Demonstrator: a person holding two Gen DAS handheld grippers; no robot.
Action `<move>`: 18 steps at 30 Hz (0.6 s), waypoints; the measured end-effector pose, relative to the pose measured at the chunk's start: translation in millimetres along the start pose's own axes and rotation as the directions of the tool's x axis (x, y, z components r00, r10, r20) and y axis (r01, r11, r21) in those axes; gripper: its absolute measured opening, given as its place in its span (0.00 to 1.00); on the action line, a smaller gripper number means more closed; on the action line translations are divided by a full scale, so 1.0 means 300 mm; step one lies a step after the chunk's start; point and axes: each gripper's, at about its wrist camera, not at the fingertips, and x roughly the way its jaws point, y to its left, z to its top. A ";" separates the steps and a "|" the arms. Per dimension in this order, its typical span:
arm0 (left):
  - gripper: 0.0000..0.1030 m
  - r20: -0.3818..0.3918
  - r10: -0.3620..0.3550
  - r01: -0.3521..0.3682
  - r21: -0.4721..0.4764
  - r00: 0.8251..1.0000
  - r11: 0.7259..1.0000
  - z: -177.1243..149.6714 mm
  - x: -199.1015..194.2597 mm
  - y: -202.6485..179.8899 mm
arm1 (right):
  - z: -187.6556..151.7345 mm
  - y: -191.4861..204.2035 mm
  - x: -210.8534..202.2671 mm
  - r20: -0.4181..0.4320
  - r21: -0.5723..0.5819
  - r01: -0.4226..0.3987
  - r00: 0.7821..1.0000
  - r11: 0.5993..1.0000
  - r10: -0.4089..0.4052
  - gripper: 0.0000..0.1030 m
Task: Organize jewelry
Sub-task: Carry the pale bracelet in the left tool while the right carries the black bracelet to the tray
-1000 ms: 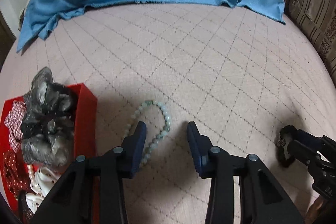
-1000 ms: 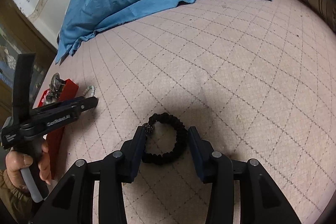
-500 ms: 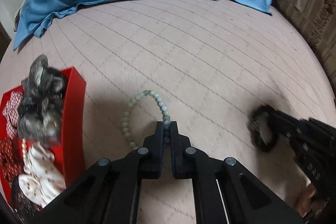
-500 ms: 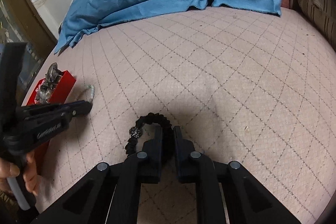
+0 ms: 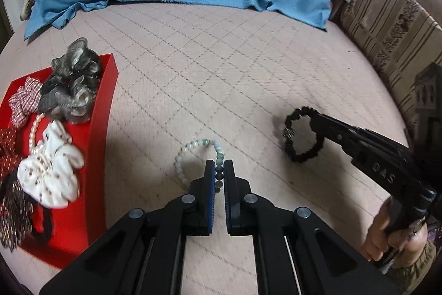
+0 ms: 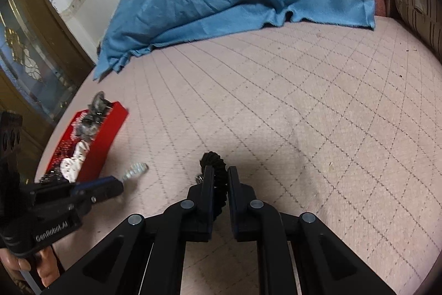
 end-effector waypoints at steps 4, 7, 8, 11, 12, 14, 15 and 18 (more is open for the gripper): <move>0.05 0.038 -0.004 0.003 0.005 0.999 1.000 -0.028 -0.069 -0.018 | -0.005 0.008 -0.036 0.027 0.005 -0.012 1.000 1.000 0.012 0.10; 0.05 0.070 -0.008 0.009 -0.004 0.998 1.000 -0.042 -0.125 -0.012 | -0.006 0.009 -0.053 0.044 0.011 -0.013 0.999 1.000 0.013 0.10; 0.05 0.078 -0.009 0.010 -0.008 0.997 1.000 -0.047 -0.142 -0.010 | -0.006 0.010 -0.057 0.048 0.012 -0.015 0.999 1.000 0.014 0.10; 0.05 0.110 -0.003 0.005 -0.020 0.994 1.000 -0.068 -0.200 0.001 | -0.011 0.015 -0.072 0.061 0.014 -0.021 0.998 1.000 0.020 0.10; 0.05 0.124 0.005 -0.002 -0.022 0.992 1.000 -0.076 -0.224 0.005 | -0.014 0.020 -0.077 0.067 0.014 -0.022 0.998 1.000 0.021 0.10; 0.05 0.149 0.016 -0.012 -0.029 0.989 1.000 -0.092 -0.264 0.016 | -0.018 0.028 -0.088 0.078 0.011 -0.022 0.997 1.000 0.021 0.10; 0.05 0.157 0.018 -0.013 -0.032 0.987 0.999 -0.099 -0.277 0.024 | -0.020 0.033 -0.094 0.083 0.009 -0.021 0.996 1.000 0.020 0.10; 0.05 0.184 0.028 -0.020 -0.045 0.983 0.999 -0.120 -0.321 0.048 | -0.033 0.056 -0.102 0.092 -0.010 -0.002 0.996 1.000 0.003 0.10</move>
